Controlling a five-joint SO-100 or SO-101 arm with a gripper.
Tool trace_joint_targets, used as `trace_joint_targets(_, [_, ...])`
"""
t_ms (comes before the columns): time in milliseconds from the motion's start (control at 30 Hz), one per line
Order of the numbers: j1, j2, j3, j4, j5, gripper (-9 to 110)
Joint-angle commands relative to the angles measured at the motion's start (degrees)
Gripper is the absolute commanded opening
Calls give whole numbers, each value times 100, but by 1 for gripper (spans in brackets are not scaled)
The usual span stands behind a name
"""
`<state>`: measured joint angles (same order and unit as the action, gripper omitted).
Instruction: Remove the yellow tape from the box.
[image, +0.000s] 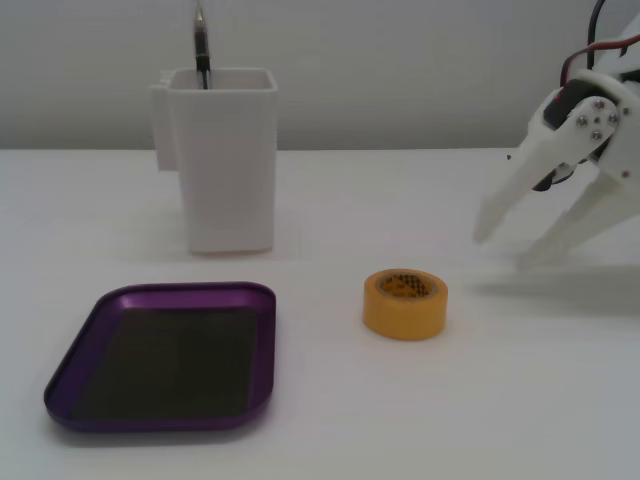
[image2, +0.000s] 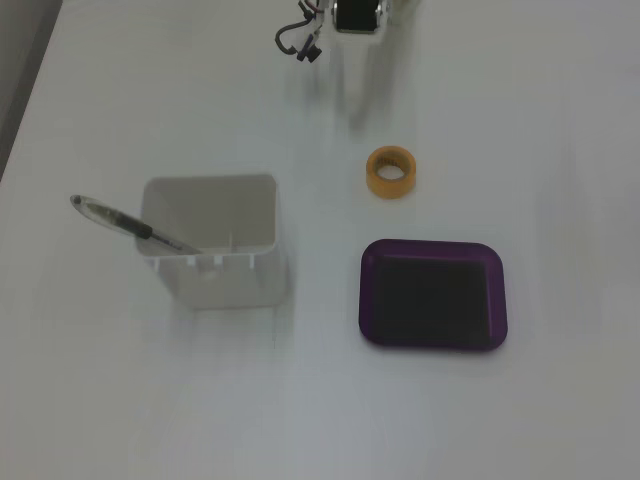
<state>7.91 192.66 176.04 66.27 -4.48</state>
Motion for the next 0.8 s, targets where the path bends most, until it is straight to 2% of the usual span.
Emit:
trace_joint_targets(0, [-53, 272, 44, 62, 35, 3])
trace_joint_targets(767, [-44, 272, 44, -18, 18, 3])
